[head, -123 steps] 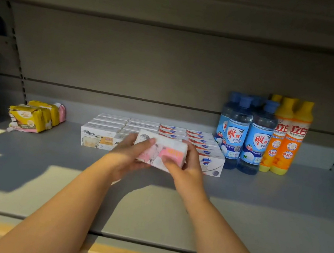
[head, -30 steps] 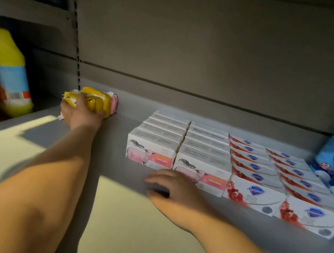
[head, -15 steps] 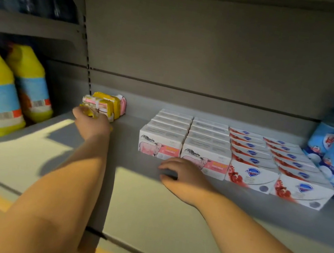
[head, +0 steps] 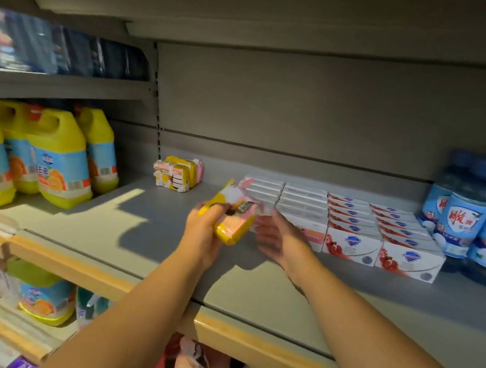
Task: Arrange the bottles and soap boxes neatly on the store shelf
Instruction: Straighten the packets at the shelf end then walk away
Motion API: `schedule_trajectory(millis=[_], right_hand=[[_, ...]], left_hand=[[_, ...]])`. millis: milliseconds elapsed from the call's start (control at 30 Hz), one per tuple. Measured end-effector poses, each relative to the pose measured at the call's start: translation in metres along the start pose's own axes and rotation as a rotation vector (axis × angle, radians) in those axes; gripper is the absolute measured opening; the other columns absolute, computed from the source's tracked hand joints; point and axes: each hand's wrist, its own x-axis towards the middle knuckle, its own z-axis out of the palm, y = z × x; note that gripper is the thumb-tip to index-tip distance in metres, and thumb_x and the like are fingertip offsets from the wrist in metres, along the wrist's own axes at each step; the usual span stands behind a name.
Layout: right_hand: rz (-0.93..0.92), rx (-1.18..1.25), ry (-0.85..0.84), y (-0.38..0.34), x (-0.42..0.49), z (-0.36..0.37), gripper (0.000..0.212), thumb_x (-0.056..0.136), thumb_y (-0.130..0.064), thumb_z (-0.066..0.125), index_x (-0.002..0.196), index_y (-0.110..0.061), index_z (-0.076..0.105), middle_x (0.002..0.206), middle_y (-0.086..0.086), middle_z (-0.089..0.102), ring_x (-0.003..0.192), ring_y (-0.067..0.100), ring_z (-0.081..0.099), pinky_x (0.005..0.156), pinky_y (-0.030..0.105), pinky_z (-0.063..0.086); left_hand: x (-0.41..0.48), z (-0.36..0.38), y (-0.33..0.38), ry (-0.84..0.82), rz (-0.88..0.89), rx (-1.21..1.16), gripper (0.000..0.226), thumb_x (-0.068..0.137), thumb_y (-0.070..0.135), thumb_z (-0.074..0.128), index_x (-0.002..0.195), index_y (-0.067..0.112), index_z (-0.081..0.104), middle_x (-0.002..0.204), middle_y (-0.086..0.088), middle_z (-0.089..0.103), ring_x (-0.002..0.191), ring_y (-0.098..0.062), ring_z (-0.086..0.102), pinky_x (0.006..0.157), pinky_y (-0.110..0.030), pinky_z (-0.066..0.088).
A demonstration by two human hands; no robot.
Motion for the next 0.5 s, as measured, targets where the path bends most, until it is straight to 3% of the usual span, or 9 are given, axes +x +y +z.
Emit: schedule_trajectory(millis=[67, 133, 300, 400, 500], right_hand=[[-0.034, 0.159, -0.111, -0.004, -0.013, -0.004, 0.020, 0.089, -0.035, 0.058, 0.095, -0.018, 0.066, 0.093, 0.007, 0.070, 0.088, 0.023, 0.065, 0.087, 0.040, 0.051], [-0.088, 0.167, -0.133, -0.005, -0.029, -0.011, 0.015, 0.088, -0.023, 0.061, 0.100, -0.017, 0.066, 0.097, 0.008, 0.071, 0.090, 0.022, 0.068, 0.083, 0.040, 0.054], [-0.112, 0.355, 0.103, -0.009, -0.055, -0.050, 0.020, 0.084, -0.011, 0.066, 0.103, -0.015, 0.065, 0.100, 0.009, 0.071, 0.093, 0.024, 0.067, 0.079, 0.040, 0.055], [-0.100, 0.535, 0.132, -0.010, -0.071, -0.089, 0.021, 0.087, -0.017, 0.061, 0.107, -0.013, 0.063, 0.110, 0.016, 0.068, 0.091, 0.029, 0.068, 0.075, 0.043, 0.056], [-0.068, 0.532, 0.243, -0.013, -0.087, -0.136, 0.032, 0.085, -0.025, 0.064, 0.116, -0.016, 0.059, 0.109, 0.015, 0.069, 0.090, 0.030, 0.069, 0.069, 0.040, 0.057]], left_hand=[[-0.014, 0.014, -0.004, -0.076, -0.005, 0.065, 0.055, 0.070, 0.009, 0.060, 0.119, -0.013, 0.047, 0.089, -0.020, 0.052, 0.074, -0.025, 0.055, 0.061, -0.029, 0.048], [-0.025, 0.027, -0.010, -0.127, -0.008, 0.170, 0.051, 0.067, 0.012, 0.062, 0.113, -0.006, 0.049, 0.086, -0.018, 0.054, 0.073, -0.023, 0.057, 0.060, -0.029, 0.048], [-0.035, 0.057, -0.035, -0.279, -0.120, 0.497, 0.030, 0.086, 0.017, 0.066, 0.111, 0.010, 0.051, 0.095, -0.011, 0.062, 0.086, -0.024, 0.062, 0.070, -0.035, 0.050], [-0.042, 0.074, -0.058, -0.500, -0.227, 0.607, 0.015, 0.090, 0.027, 0.061, 0.097, 0.013, 0.061, 0.081, -0.005, 0.065, 0.070, -0.017, 0.063, 0.061, -0.028, 0.051], [-0.053, 0.095, -0.080, -0.593, -0.233, 0.677, 0.021, 0.090, 0.033, 0.060, 0.079, 0.015, 0.063, 0.069, 0.000, 0.061, 0.065, -0.012, 0.059, 0.060, -0.025, 0.047]])
